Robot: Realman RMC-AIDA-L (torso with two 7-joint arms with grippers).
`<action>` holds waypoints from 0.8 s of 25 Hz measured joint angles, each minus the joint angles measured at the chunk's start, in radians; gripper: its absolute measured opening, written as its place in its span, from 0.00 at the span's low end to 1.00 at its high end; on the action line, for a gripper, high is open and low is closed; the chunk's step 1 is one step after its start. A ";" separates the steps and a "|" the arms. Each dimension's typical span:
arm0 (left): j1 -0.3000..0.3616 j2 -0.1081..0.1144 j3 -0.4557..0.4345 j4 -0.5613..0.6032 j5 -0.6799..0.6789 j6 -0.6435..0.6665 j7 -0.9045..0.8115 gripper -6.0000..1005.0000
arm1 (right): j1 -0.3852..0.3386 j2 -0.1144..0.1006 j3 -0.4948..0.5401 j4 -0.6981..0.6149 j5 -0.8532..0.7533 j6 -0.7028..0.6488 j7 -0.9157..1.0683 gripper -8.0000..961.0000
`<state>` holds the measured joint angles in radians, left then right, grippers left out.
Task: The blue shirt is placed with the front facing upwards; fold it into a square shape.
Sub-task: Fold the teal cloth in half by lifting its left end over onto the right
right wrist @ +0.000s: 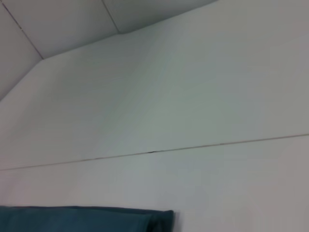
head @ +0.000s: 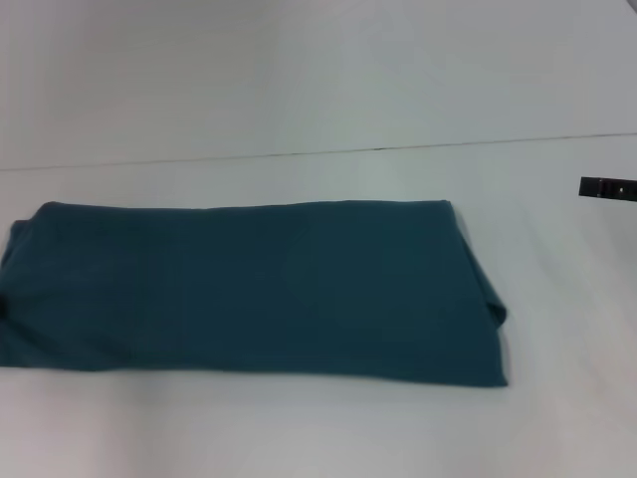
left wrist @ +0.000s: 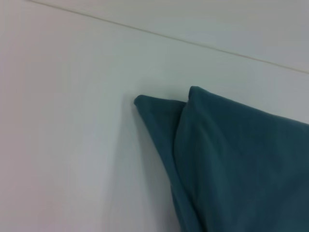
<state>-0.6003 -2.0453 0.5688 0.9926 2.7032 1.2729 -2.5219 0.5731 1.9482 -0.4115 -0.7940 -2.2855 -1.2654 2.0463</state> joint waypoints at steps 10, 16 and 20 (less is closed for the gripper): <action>-0.026 0.019 -0.062 -0.001 0.038 0.035 0.007 0.08 | 0.007 0.007 -0.004 0.000 0.000 0.000 -0.001 0.95; -0.051 -0.007 -0.009 0.000 -0.152 0.130 0.058 0.09 | 0.010 0.012 -0.012 0.000 0.000 -0.005 -0.020 0.95; -0.083 -0.037 0.086 0.001 -0.348 0.199 0.089 0.10 | 0.016 0.015 -0.014 0.001 0.002 -0.010 -0.045 0.95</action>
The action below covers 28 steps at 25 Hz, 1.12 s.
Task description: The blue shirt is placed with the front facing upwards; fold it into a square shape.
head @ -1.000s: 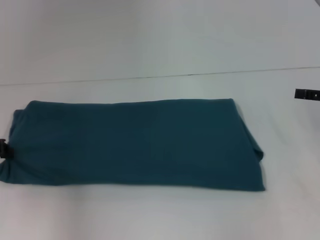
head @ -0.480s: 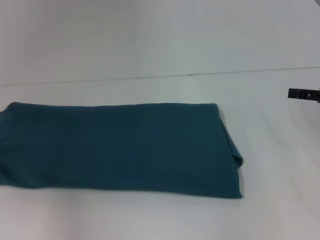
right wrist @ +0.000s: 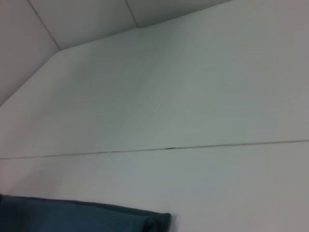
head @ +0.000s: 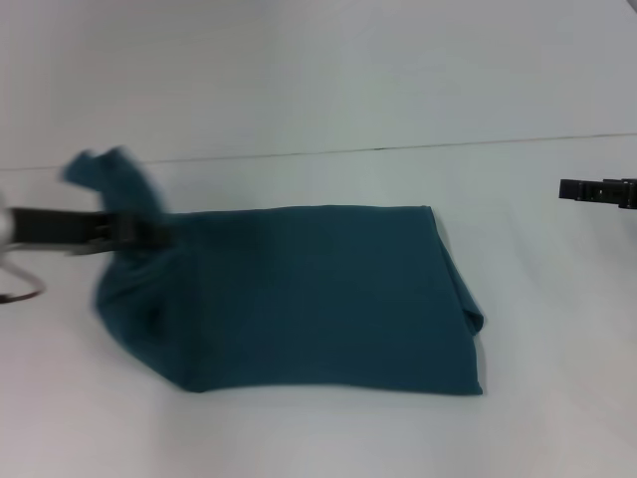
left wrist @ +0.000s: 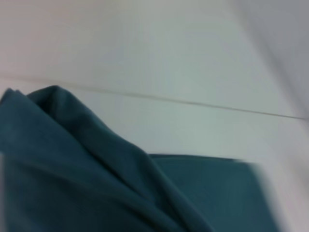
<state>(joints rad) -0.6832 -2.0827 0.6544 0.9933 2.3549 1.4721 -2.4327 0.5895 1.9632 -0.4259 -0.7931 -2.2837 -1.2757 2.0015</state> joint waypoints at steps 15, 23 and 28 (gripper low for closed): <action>-0.098 -0.089 0.389 -0.268 -0.532 -0.162 0.160 0.12 | 0.006 -0.009 -0.002 -0.011 0.013 -0.050 -0.033 0.95; -0.163 -0.092 0.426 -0.667 -0.865 -0.262 0.502 0.13 | 0.016 -0.008 -0.004 -0.006 0.014 -0.050 -0.046 0.95; -0.152 -0.093 0.474 -0.706 -0.921 -0.249 0.544 0.13 | 0.019 -0.004 -0.016 -0.003 0.014 -0.040 -0.048 0.95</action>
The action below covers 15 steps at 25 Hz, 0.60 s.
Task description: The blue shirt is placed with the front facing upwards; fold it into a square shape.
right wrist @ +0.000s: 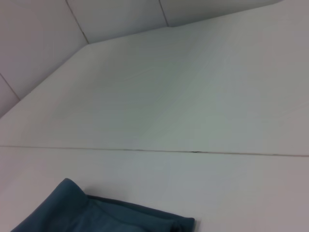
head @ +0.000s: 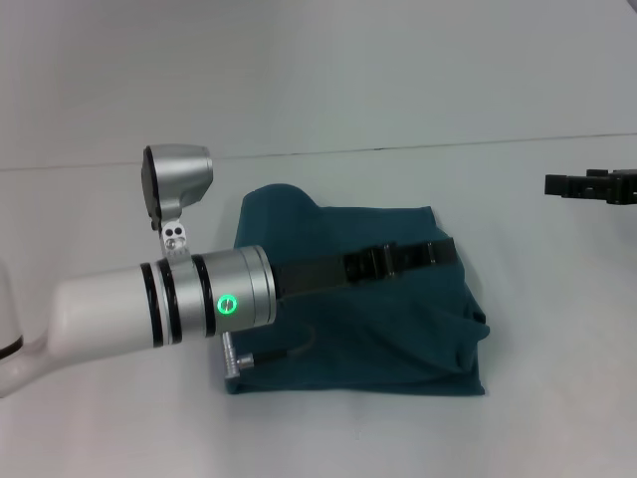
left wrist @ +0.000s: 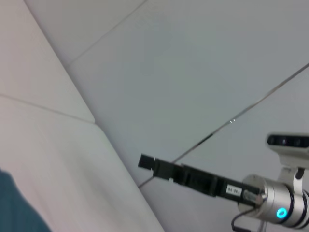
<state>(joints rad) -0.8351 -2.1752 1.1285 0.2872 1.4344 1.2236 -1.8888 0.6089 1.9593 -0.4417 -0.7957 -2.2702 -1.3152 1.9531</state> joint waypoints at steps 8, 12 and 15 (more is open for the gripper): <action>0.075 0.005 0.005 0.054 -0.011 0.029 -0.002 0.44 | 0.003 0.006 -0.009 0.007 -0.002 0.001 0.000 0.95; 0.152 0.011 0.005 0.159 0.004 0.030 0.011 0.60 | 0.004 0.007 -0.022 0.016 -0.005 -0.009 0.019 0.95; 0.211 0.013 -0.001 0.238 0.045 0.029 0.034 0.73 | 0.000 0.004 -0.037 0.033 -0.006 -0.018 0.065 0.95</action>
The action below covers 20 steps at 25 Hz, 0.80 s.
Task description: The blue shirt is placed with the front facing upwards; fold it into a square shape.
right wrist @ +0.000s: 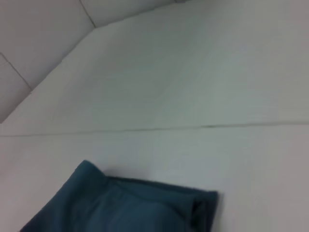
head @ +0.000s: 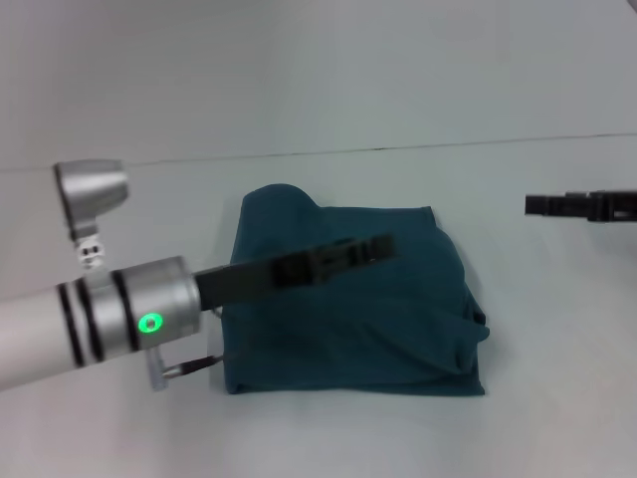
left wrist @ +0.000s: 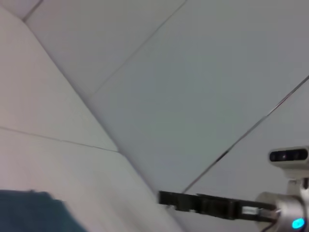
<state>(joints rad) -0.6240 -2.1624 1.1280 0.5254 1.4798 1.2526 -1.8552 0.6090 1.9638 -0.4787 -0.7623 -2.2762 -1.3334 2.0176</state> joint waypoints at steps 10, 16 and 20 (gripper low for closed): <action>0.106 0.007 -0.209 0.121 0.272 0.081 0.091 0.93 | 0.041 -0.003 -0.011 0.167 -0.003 -0.002 0.064 0.95; 0.117 0.009 -0.249 0.154 0.369 0.136 0.114 0.93 | 0.085 0.005 -0.037 0.239 -0.007 0.062 0.086 0.95; 0.118 0.010 -0.258 0.159 0.387 0.133 0.115 0.93 | 0.099 0.013 -0.053 0.264 -0.008 0.103 0.102 0.95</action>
<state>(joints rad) -0.5062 -2.1527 0.8698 0.6840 1.8664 1.3860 -1.7401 0.7075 1.9772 -0.5317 -0.4979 -2.2840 -1.2306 2.1196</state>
